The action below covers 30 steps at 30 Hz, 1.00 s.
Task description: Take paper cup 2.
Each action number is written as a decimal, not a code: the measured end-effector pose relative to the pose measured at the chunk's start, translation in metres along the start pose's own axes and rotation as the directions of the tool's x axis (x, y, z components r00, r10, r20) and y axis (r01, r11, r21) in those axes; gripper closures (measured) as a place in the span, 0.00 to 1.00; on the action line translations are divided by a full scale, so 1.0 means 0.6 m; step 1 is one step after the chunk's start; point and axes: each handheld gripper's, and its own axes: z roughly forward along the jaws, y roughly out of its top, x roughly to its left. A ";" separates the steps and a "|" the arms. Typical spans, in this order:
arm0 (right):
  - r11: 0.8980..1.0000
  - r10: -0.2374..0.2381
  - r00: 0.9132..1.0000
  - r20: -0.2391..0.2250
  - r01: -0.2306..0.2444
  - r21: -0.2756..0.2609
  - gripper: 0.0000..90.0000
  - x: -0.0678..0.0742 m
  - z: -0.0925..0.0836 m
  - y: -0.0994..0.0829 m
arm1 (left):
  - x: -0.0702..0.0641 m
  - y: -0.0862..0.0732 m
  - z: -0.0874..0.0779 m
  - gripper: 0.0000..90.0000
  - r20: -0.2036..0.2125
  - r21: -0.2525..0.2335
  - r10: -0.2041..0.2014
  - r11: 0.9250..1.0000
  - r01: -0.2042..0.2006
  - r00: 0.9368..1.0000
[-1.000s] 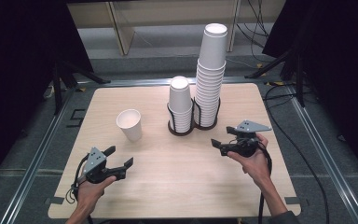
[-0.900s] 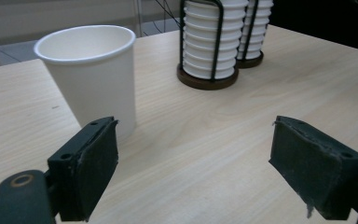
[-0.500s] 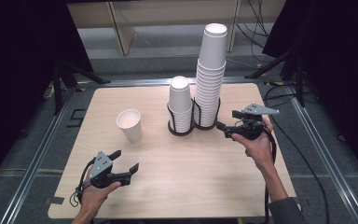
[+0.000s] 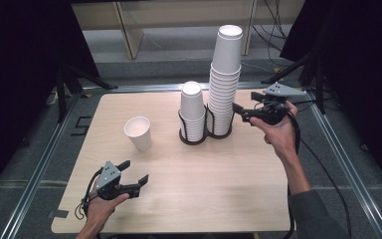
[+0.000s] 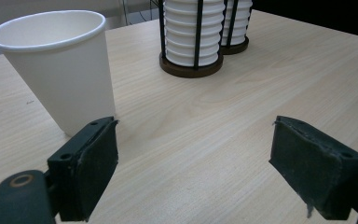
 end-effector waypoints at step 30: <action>0.998 -0.008 0.998 0.069 0.012 -0.066 0.13 -0.009 0.100 0.162 | -0.002 -0.001 0.000 0.16 0.017 0.012 0.020 1.000 -0.021 1.000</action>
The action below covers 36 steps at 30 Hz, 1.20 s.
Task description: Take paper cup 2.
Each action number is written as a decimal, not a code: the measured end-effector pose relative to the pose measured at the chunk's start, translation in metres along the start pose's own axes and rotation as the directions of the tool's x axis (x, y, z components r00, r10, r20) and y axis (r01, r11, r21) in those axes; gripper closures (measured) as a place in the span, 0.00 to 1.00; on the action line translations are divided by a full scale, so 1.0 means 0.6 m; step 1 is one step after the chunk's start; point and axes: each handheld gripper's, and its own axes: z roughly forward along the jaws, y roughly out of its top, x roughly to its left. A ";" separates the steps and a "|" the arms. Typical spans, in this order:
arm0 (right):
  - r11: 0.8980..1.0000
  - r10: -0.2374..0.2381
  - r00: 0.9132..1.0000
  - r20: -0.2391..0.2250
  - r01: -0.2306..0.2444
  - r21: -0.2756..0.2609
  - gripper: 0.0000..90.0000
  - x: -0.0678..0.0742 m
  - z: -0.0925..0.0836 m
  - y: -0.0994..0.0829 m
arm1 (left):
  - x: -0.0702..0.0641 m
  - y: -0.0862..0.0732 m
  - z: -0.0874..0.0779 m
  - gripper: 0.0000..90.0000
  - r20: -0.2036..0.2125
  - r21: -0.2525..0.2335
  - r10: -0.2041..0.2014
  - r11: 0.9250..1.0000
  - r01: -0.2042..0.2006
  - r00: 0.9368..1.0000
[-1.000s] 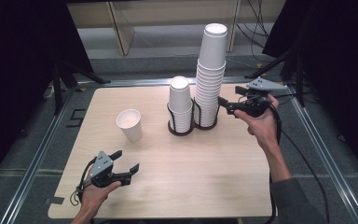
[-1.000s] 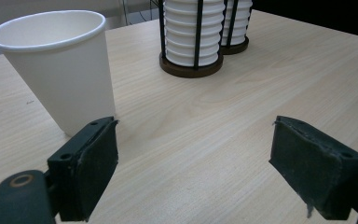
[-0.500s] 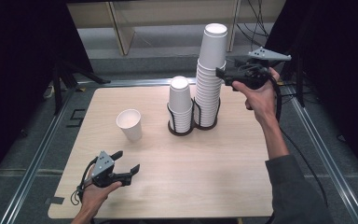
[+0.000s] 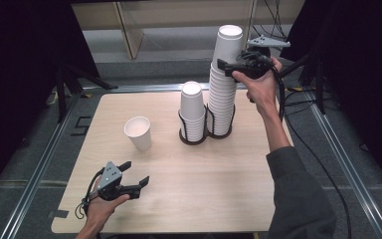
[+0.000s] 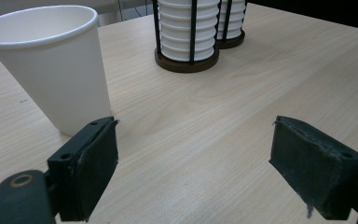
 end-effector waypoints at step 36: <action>1.000 0.007 1.000 -0.001 -0.007 -0.007 0.18 -0.003 0.022 0.017 | -0.003 0.001 0.000 0.16 0.013 -0.004 0.015 1.000 -0.015 1.000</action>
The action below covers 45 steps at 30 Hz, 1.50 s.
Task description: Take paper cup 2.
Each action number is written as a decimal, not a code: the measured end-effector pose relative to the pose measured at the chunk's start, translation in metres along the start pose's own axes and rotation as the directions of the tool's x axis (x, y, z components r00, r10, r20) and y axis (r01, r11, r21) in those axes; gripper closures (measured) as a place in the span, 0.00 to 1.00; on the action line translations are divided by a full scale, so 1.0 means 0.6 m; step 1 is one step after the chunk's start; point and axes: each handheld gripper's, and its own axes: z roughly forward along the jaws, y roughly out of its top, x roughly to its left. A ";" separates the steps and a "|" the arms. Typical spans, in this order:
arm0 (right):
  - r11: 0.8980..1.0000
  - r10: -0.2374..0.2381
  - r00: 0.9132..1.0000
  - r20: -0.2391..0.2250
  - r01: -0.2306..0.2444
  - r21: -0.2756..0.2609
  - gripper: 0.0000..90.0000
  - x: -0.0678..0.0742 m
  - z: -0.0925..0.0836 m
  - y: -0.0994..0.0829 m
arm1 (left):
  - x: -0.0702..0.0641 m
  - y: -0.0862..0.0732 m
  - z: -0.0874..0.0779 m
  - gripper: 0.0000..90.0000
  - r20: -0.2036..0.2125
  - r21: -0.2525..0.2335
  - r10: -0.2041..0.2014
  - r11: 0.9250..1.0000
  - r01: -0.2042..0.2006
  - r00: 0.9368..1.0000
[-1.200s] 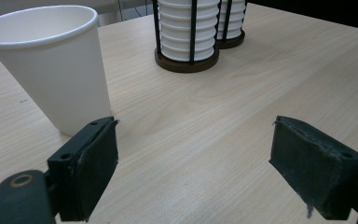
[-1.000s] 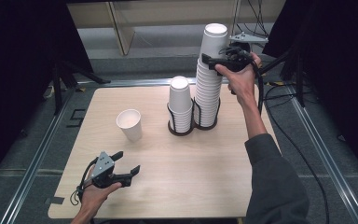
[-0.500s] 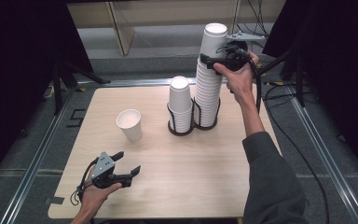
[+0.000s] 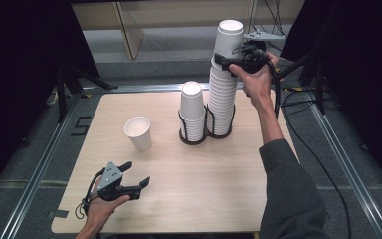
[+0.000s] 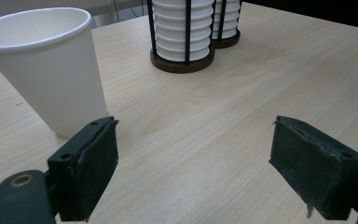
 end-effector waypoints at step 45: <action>0.987 -0.041 0.999 0.027 0.045 -0.152 0.18 0.016 -0.078 0.109 | -0.002 0.001 0.000 0.16 0.008 -0.004 0.006 1.000 -0.006 1.000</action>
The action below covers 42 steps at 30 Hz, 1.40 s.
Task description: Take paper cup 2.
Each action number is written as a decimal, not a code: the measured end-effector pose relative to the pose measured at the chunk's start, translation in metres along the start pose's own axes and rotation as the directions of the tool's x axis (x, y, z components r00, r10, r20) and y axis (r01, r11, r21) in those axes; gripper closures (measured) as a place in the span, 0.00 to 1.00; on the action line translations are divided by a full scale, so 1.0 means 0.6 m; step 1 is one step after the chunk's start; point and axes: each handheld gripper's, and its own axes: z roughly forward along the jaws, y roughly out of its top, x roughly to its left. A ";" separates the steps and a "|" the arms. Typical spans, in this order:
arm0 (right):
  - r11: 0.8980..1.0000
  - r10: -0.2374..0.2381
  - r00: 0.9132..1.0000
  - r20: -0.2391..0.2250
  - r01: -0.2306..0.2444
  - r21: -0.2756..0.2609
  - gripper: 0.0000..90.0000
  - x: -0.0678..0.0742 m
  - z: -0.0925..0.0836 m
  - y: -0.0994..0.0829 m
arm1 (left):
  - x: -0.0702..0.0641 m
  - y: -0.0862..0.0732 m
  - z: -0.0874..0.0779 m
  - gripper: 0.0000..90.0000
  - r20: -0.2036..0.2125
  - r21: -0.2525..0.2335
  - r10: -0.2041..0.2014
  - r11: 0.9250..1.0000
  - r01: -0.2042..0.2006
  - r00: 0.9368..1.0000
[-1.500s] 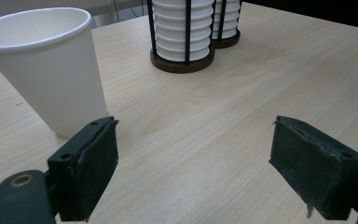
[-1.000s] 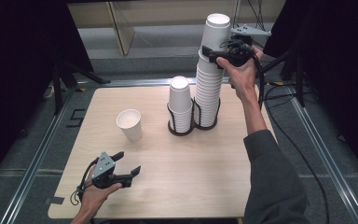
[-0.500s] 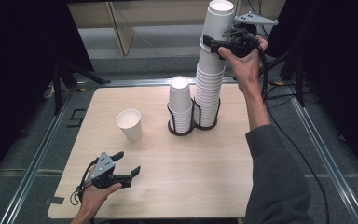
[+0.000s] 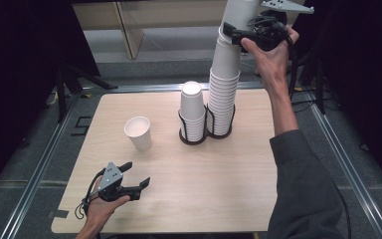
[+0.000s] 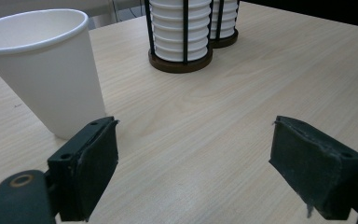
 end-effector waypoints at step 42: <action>0.985 -0.019 0.936 -0.353 0.077 0.153 0.18 0.149 -0.107 -0.310 | 0.006 0.002 -0.001 0.16 -0.008 -0.031 -0.008 0.999 0.008 1.000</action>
